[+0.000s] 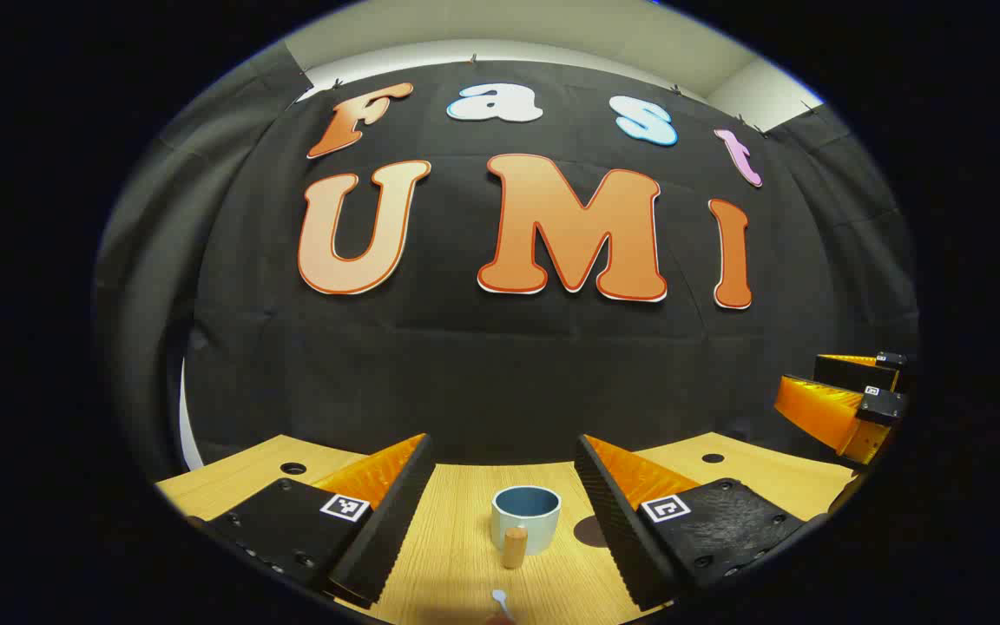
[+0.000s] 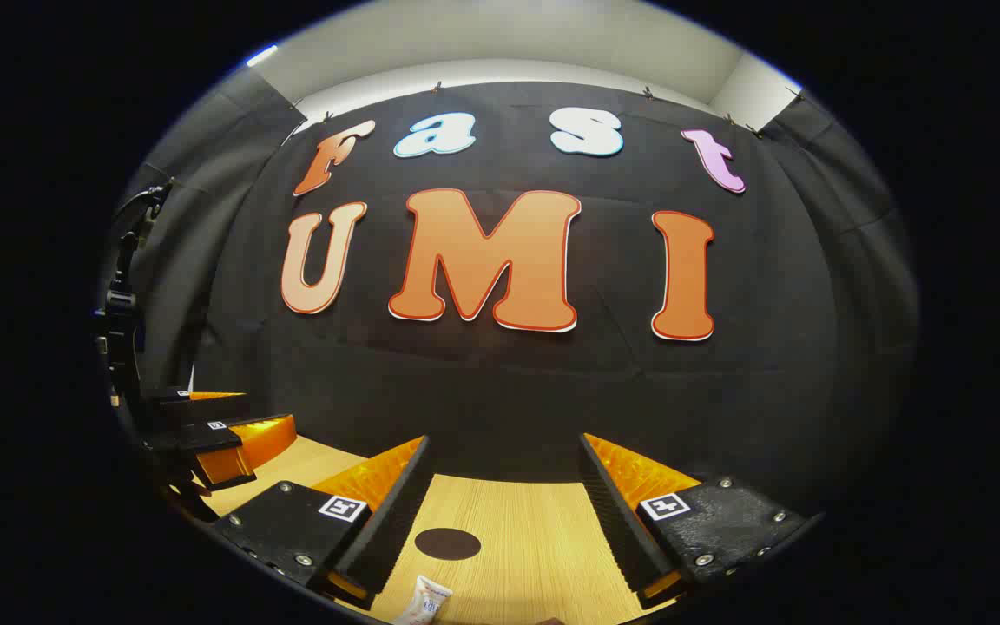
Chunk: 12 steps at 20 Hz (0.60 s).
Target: Put the toothbrush and toothpaste on the desktop into the cup, then pick up the cup and place it on the coaster on the desktop.
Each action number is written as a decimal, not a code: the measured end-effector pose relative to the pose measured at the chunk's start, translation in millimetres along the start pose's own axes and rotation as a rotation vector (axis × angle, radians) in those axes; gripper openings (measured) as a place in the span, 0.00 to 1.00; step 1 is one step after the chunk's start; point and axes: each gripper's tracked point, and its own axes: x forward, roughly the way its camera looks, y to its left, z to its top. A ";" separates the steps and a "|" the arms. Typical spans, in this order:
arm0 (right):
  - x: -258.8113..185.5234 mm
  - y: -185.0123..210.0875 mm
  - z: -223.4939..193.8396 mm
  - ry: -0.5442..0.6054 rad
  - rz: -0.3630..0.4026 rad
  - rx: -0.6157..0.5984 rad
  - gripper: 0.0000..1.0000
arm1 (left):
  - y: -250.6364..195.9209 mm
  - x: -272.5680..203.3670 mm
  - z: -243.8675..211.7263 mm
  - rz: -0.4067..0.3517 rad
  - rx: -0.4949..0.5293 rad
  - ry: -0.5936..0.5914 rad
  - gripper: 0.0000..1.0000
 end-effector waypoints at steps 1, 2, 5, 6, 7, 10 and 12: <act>0.2 1.5 -0.6 0.004 0.004 0.007 0.99 | -0.8 0.8 -3.5 -0.001 -0.003 0.009 1.00; 0.3 2.4 -2.1 0.008 0.008 0.012 0.99 | -3.1 1.1 -7.7 -0.002 0.002 0.012 0.98; 0.1 3.4 -2.1 0.003 0.007 -0.005 0.99 | -4.9 2.2 -9.9 -0.001 0.020 0.020 0.98; 0.6 2.7 -2.0 0.000 0.003 -0.011 0.99 | -6.8 2.1 -10.6 -0.006 0.019 0.019 1.00; 0.7 3.1 -1.6 0.000 0.003 -0.011 0.99 | -8.2 2.0 -10.4 -0.010 0.020 0.020 0.98; 0.3 5.4 -2.9 0.006 0.010 0.002 0.99 | -10.0 1.0 -12.6 -0.011 0.031 0.022 0.98; 0.9 3.9 -3.0 0.007 0.008 0.005 0.99 | -10.3 -0.6 -9.7 -0.008 0.034 0.017 1.00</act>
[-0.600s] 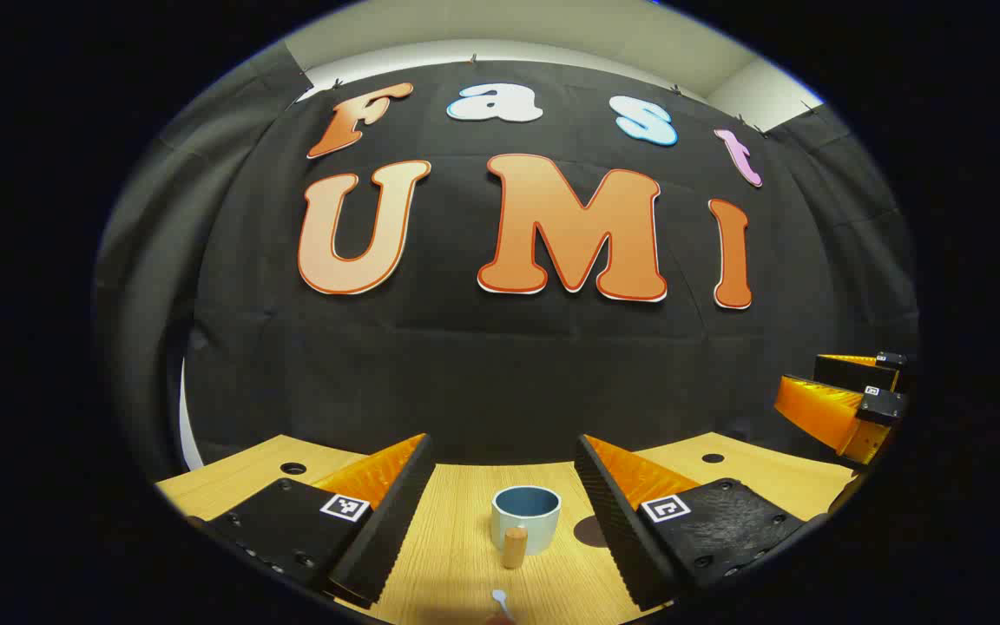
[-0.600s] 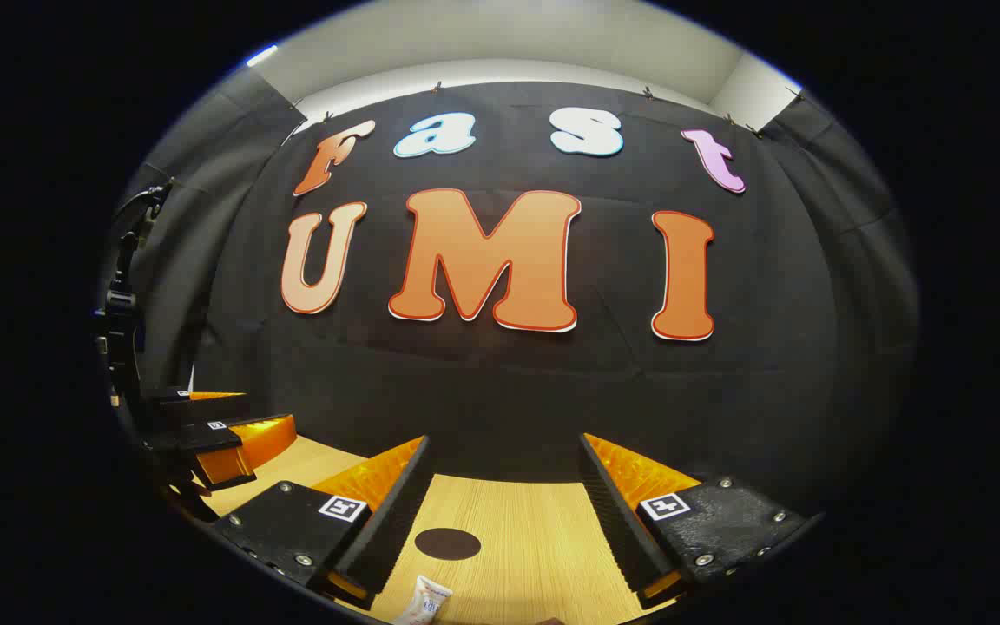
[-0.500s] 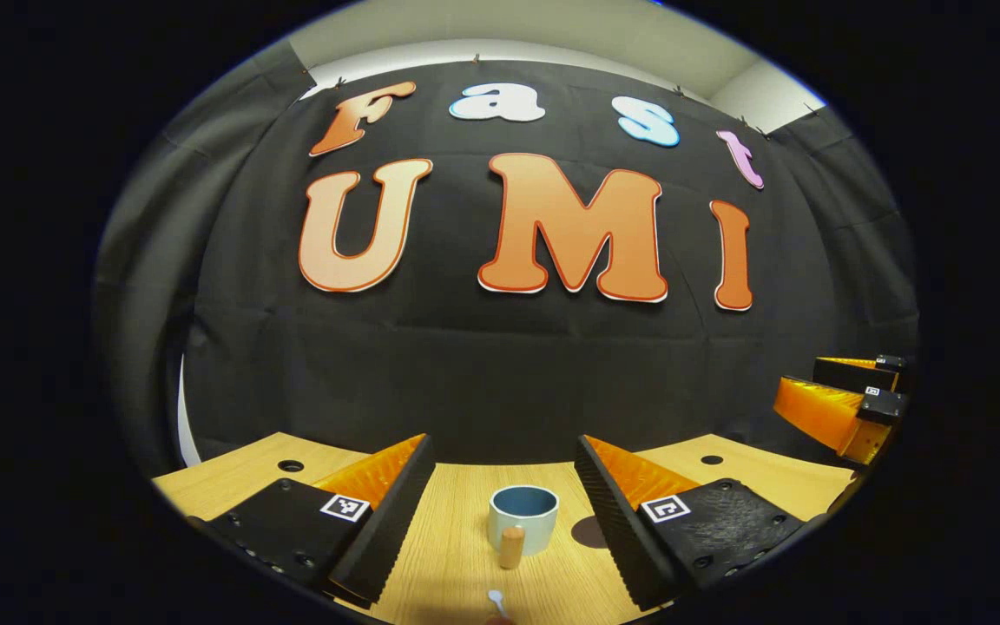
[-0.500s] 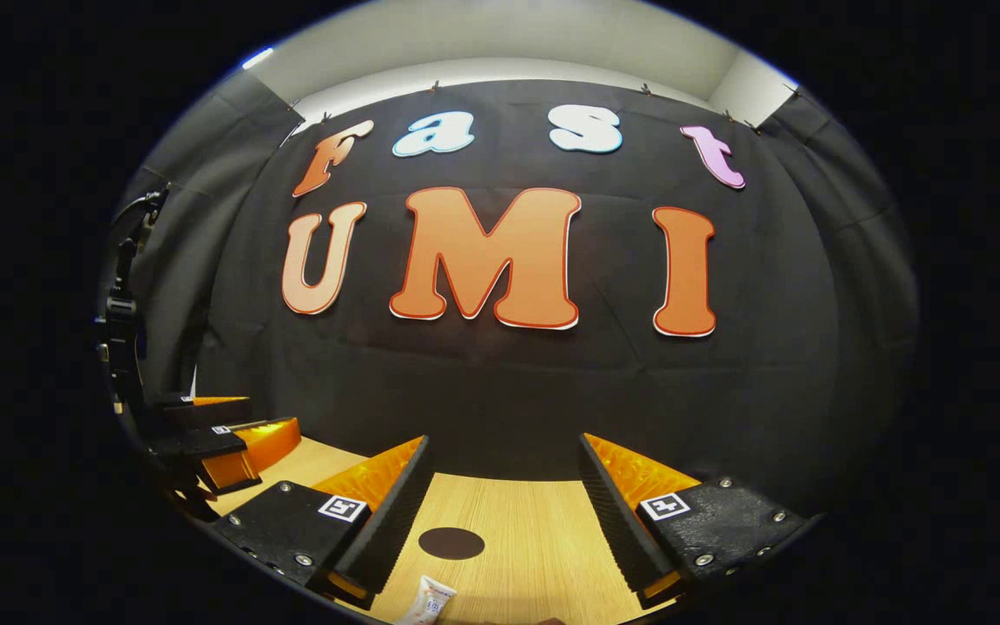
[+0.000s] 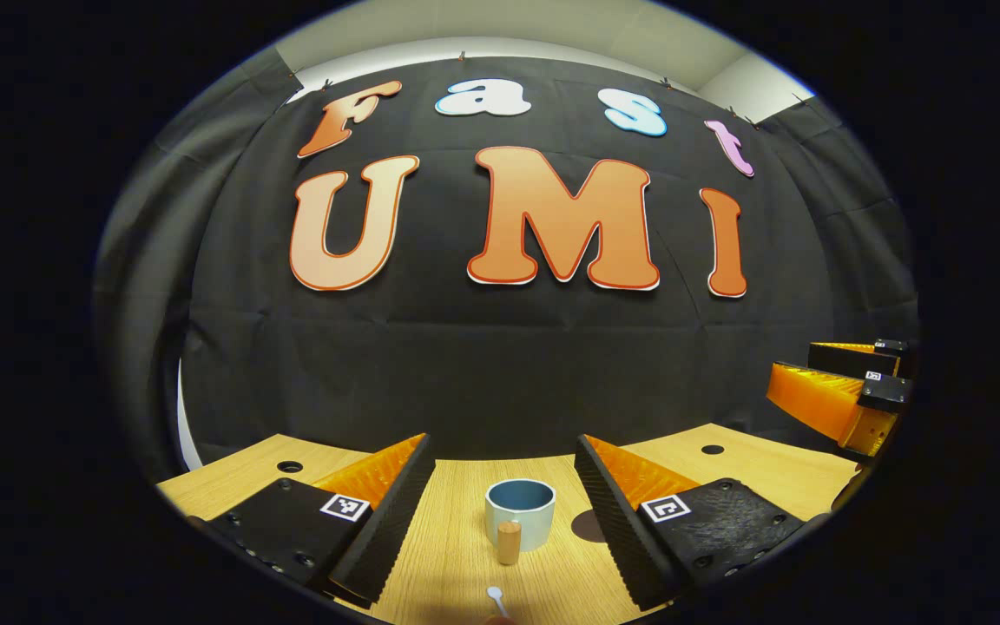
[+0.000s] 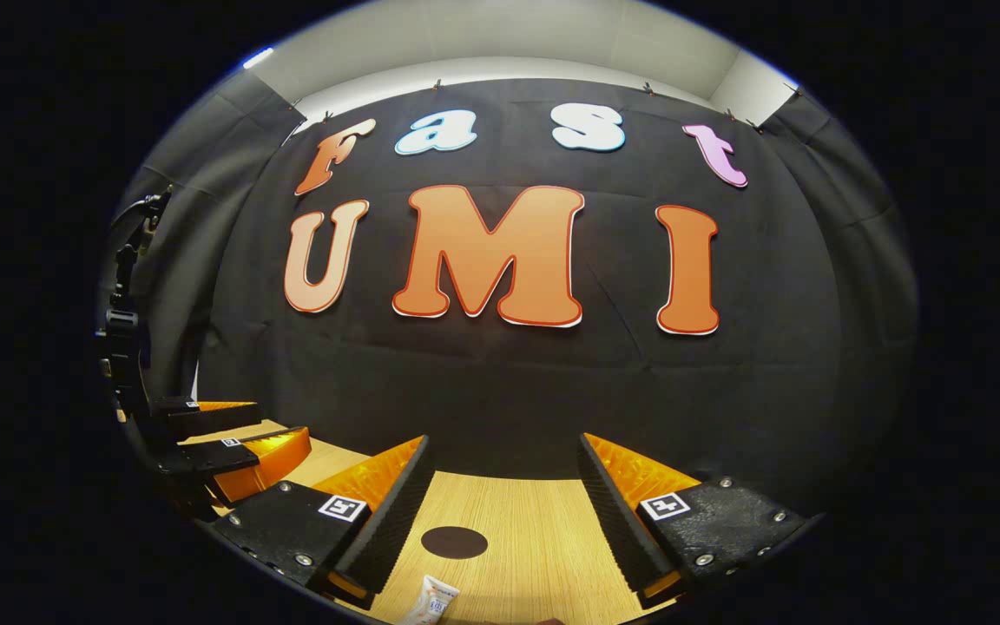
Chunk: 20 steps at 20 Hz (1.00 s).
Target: Put the toothbrush and toothpaste on the desktop into the cup, then pick up the cup and place it on the coaster on the desktop.
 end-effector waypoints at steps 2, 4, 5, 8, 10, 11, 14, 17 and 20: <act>-0.3 -0.3 1.4 -0.003 0.000 0.005 0.99 | 1.0 -0.5 3.4 0.003 0.003 -0.009 1.00; 0.0 0.5 1.7 -0.001 0.006 0.021 0.99 | 4.0 -1.3 1.0 0.011 0.001 -0.003 0.97; -0.3 1.0 1.0 0.004 0.010 0.028 0.99 | 5.2 -1.6 -0.4 0.015 -0.002 0.002 1.00; 0.1 1.2 -3.9 0.022 0.011 0.025 0.99 | 8.4 -6.1 -5.4 0.021 0.001 0.015 1.00; -0.1 6.1 -11.1 0.044 0.023 0.025 0.99 | 8.7 -9.3 -11.1 0.020 0.006 0.035 0.98; -0.8 8.3 -15.1 0.060 0.029 0.027 0.99 | 9.0 -9.9 -15.2 0.021 0.009 0.050 0.98; -2.4 12.4 -26.8 0.098 0.039 0.029 0.99 | 7.7 -12.7 -30.6 0.016 0.018 0.098 0.98; -3.3 16.9 -45.0 0.152 0.054 0.039 0.99 | 5.8 -16.3 -51.1 0.005 0.023 0.158 0.98; -7.5 26.0 -64.0 0.207 0.085 0.070 0.99 | 1.6 -20.9 -73.8 -0.007 0.019 0.218 0.98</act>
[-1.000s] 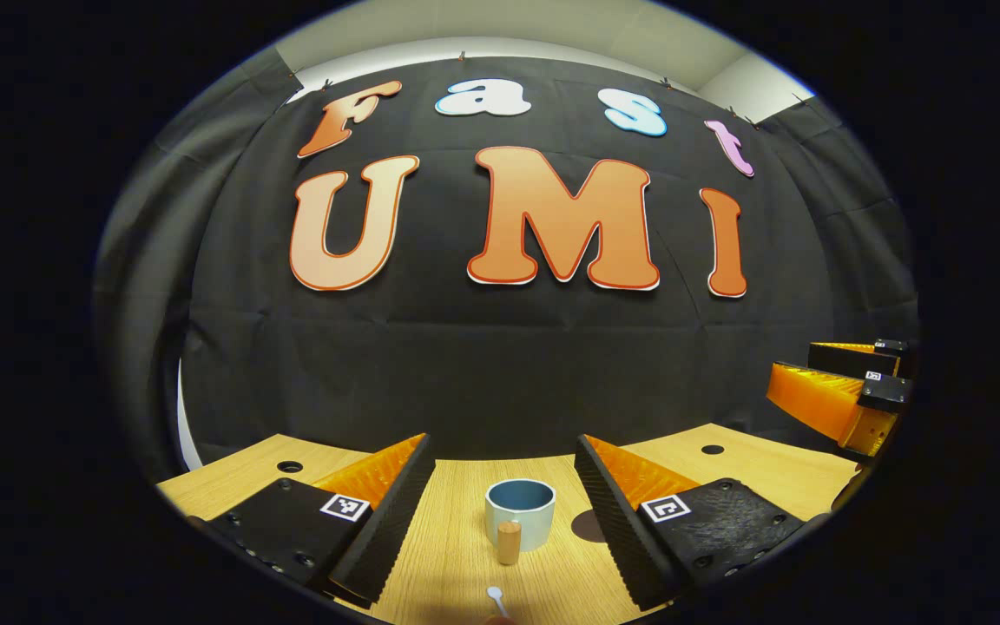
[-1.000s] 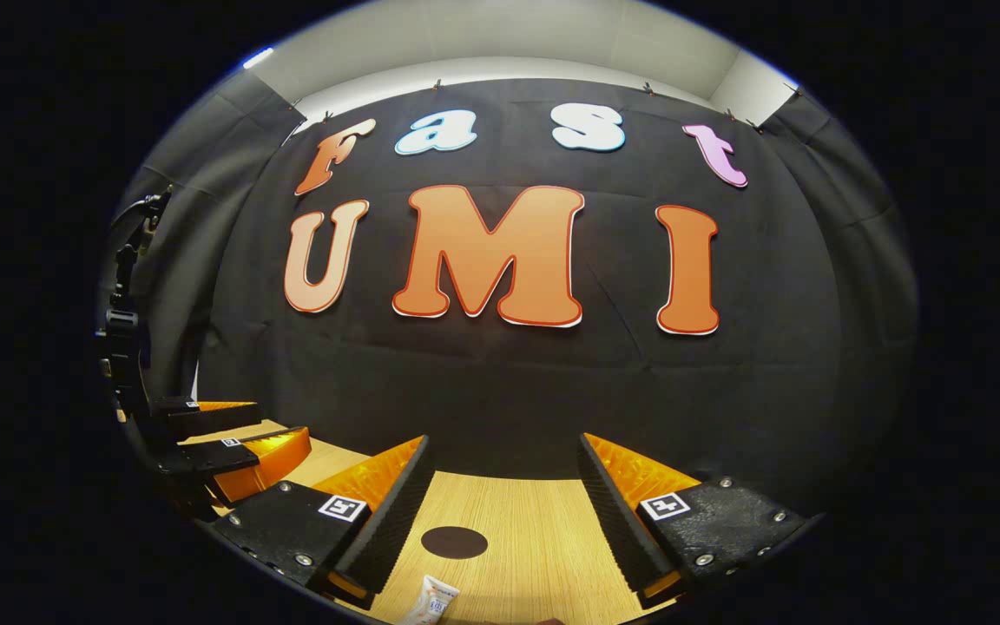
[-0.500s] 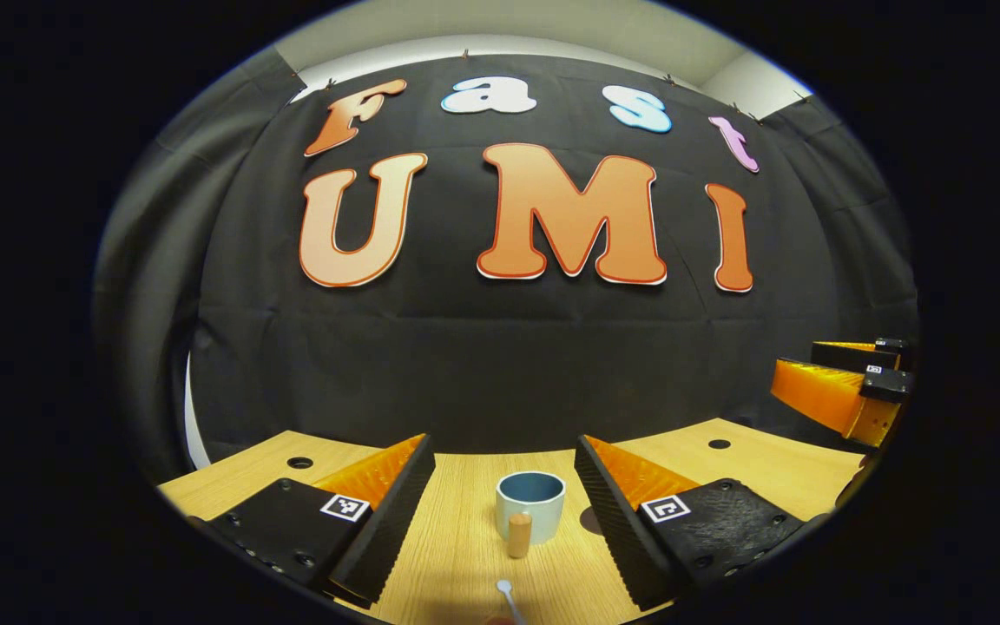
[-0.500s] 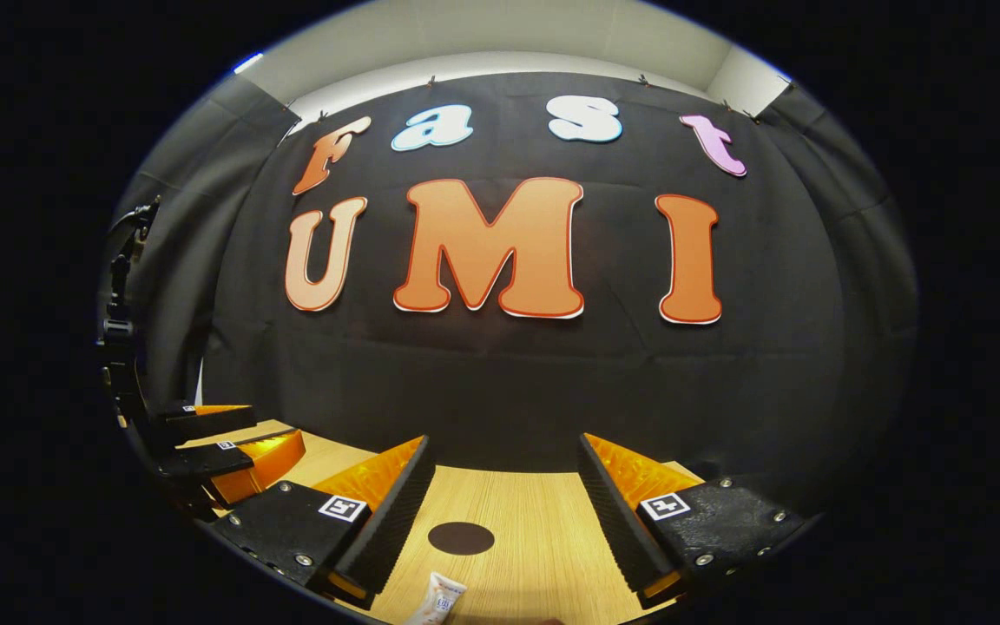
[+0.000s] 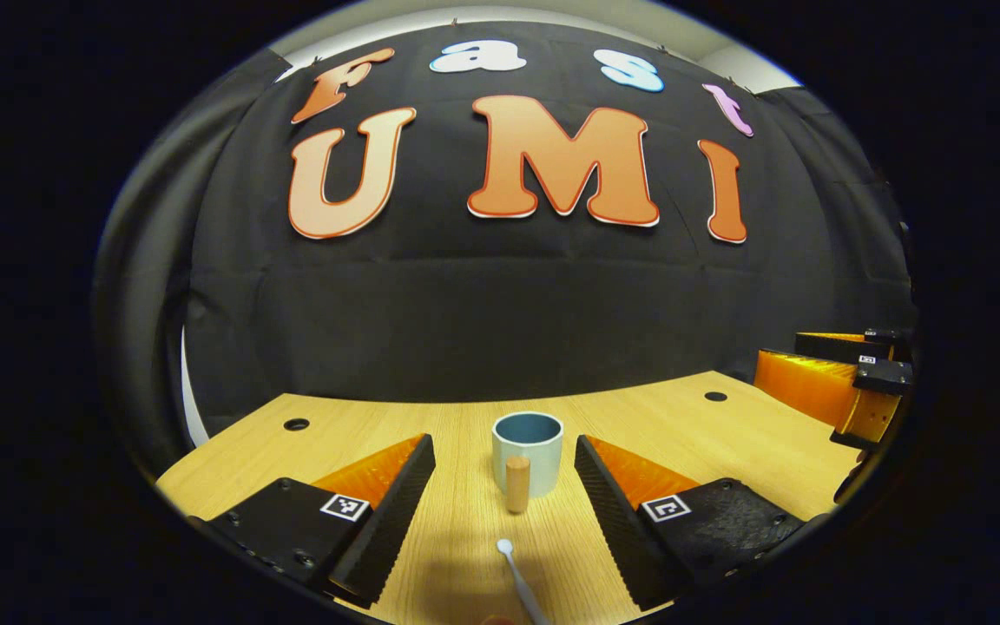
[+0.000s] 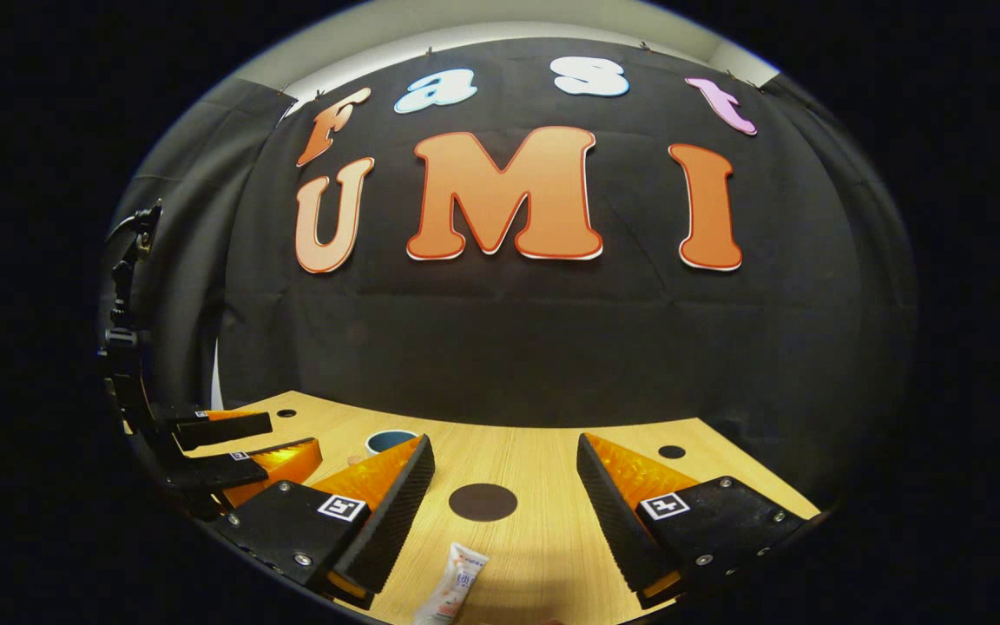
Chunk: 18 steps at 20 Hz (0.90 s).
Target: Put the toothbrush and toothpaste on the desktop into the cup, then pick up the cup and place it on the coaster on the desktop.
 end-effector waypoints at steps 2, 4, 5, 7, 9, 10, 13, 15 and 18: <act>2.3 5.8 -14.9 0.038 0.021 0.012 0.99 | -1.0 -2.2 -14.1 -0.008 -0.018 0.031 0.98; 5.8 10.5 -34.7 0.095 0.037 0.011 0.99 | -3.5 -3.2 -28.1 -0.017 -0.045 0.065 0.98; 5.9 12.3 -45.3 0.125 0.043 0.012 0.99 | -4.7 -3.1 -37.8 -0.016 -0.048 0.085 0.98; 6.5 17.6 -62.9 0.177 0.054 0.012 0.99 | -3.0 -4.8 -55.3 -0.007 -0.043 0.129 0.98; 6.7 23.0 -80.2 0.229 0.061 0.003 0.99 | -4.0 -5.4 -69.0 -0.011 -0.030 0.167 0.98; 7.5 24.4 -90.4 0.263 0.063 -0.002 0.99 | -4.3 -3.3 -75.4 -0.009 -0.019 0.187 0.98; 4.7 30.8 -118.0 0.359 0.077 0.011 0.99 | -7.4 -5.2 -97.3 -0.011 -0.015 0.258 0.98; 1.6 32.6 -131.3 0.404 0.083 0.014 0.99 | -10.6 -6.1 -104.7 -0.015 -0.020 0.306 0.98; -1.2 31.2 -143.7 0.453 0.076 -0.003 0.99 | -10.7 -7.9 -119.3 -0.009 -0.024 0.360 0.98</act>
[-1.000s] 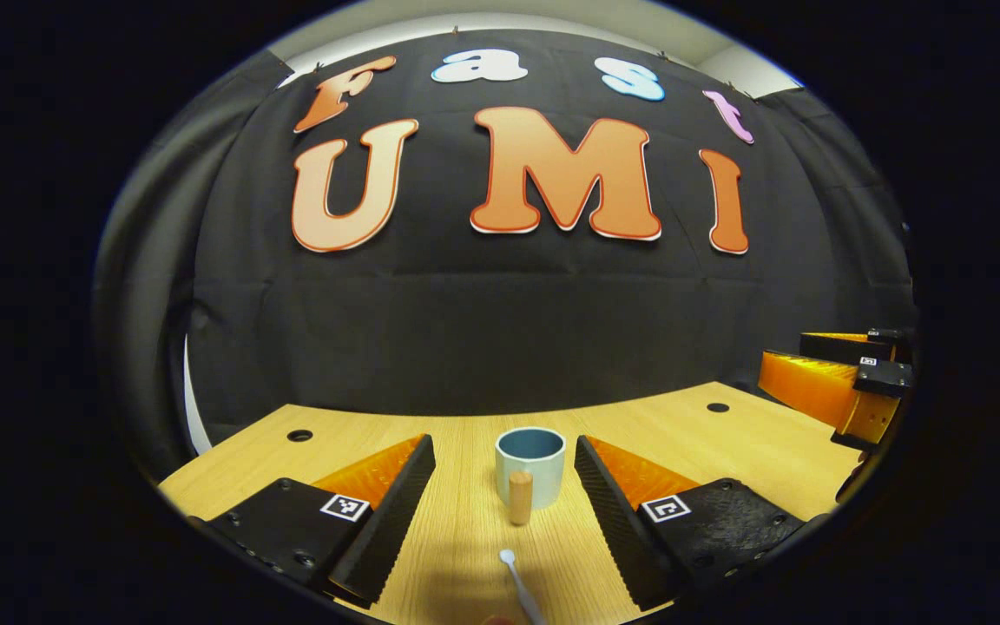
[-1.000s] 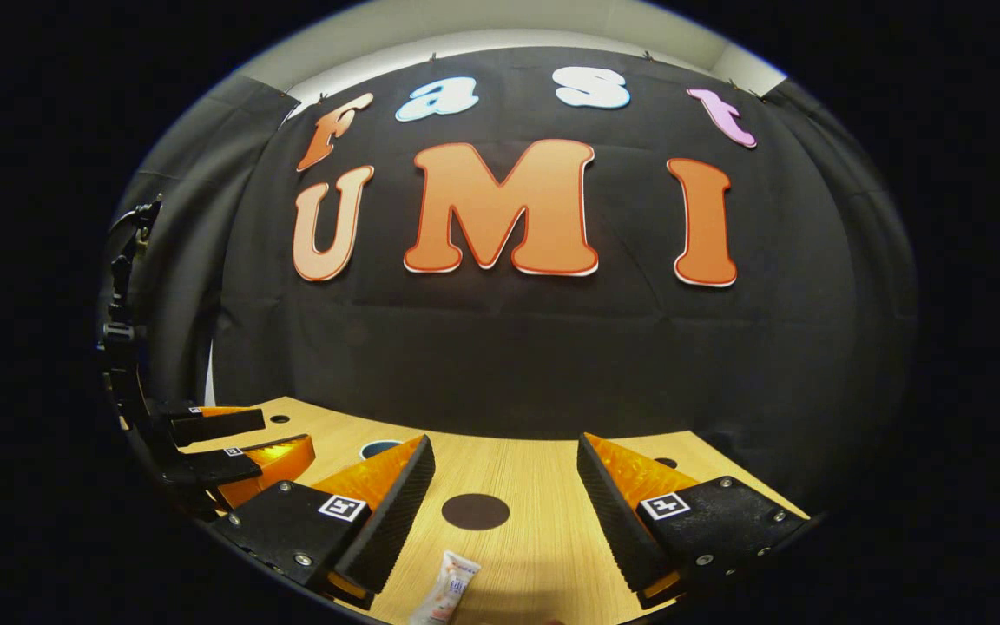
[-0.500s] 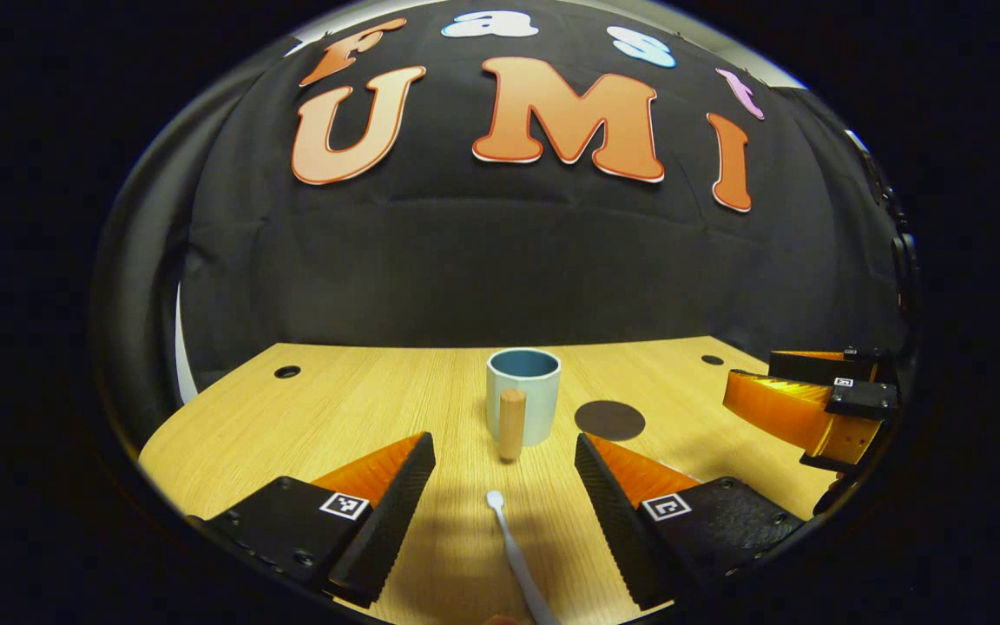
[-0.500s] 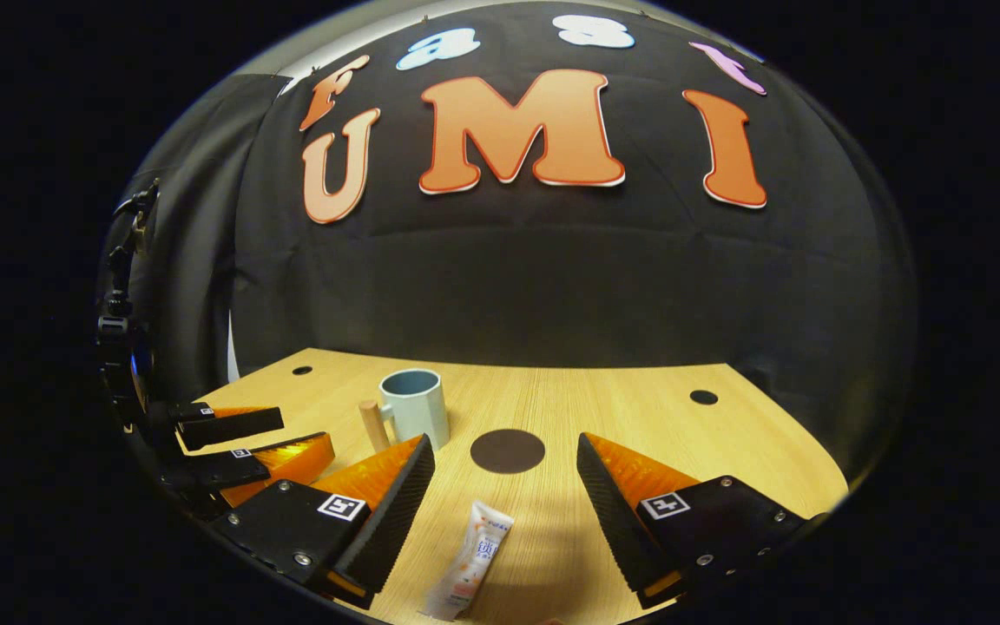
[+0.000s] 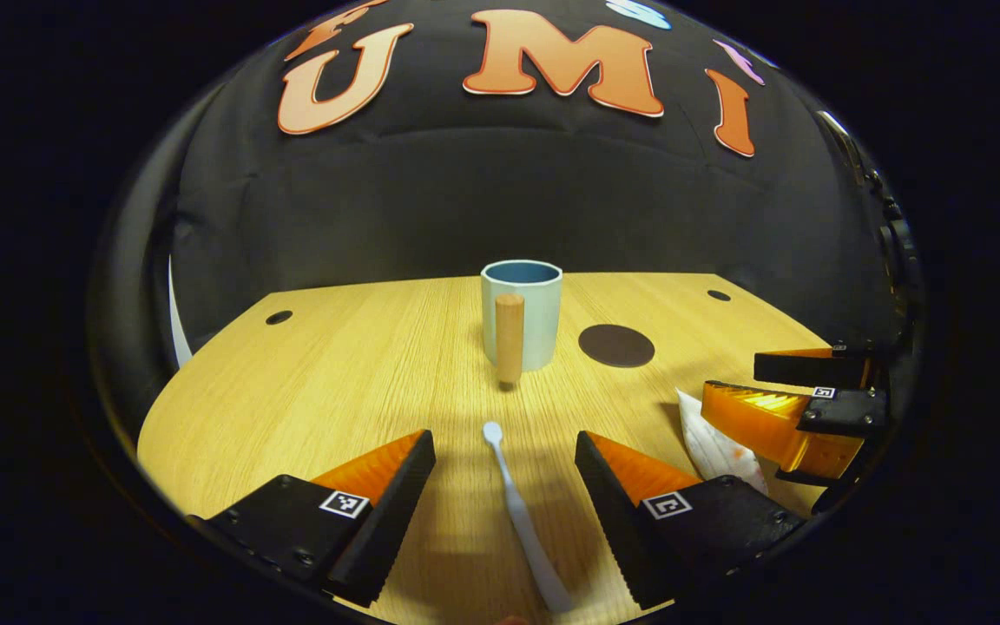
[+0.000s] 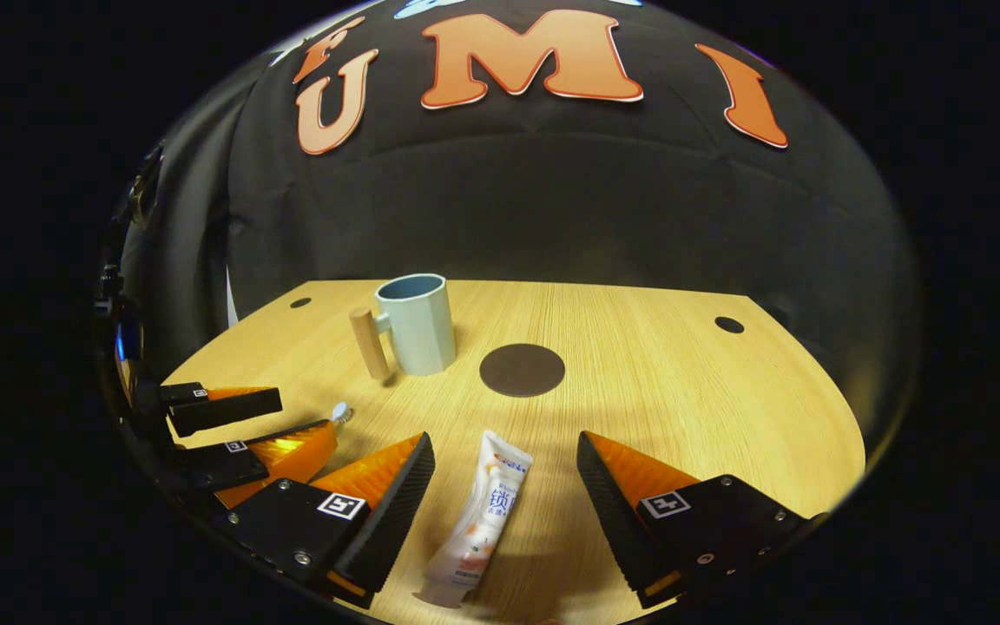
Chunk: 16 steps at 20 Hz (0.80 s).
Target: Put the toothbrush and toothpaste on the desktop into the cup, then pick up the cup and place it on the coaster on the desktop.
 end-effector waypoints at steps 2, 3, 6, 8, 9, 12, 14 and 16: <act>1.6 0.5 -11.1 0.035 -0.003 -0.005 0.99 | -3.0 0.4 -6.0 0.004 -0.009 0.036 0.98; 3.2 0.9 -16.9 0.053 -0.002 -0.007 0.99 | -3.0 -0.3 -6.9 0.006 -0.014 0.051 0.98; 9.1 1.0 -37.3 0.121 -0.003 -0.021 0.97 | -5.1 -1.2 -6.8 0.014 -0.023 0.092 0.98; 11.6 6.4 -47.6 0.164 0.018 -0.005 0.91 | -10.1 -5.2 -7.7 0.007 -0.024 0.124 0.98; 12.3 10.2 -51.8 0.183 0.030 0.005 0.89 | -13.6 -7.8 -11.7 0.010 -0.024 0.144 0.98; 16.1 9.8 -48.8 0.173 0.022 -0.001 0.72 | -15.3 -4.7 -11.4 0.019 -0.012 0.142 0.89; 18.6 12.5 -50.6 0.175 0.021 0.001 0.52 | -20.9 0.4 -11.1 0.005 0.008 0.158 0.80; 12.0 13.3 -47.8 0.185 0.050 0.039 0.36 | -30.9 -3.3 -8.2 -0.006 0.019 0.172 0.65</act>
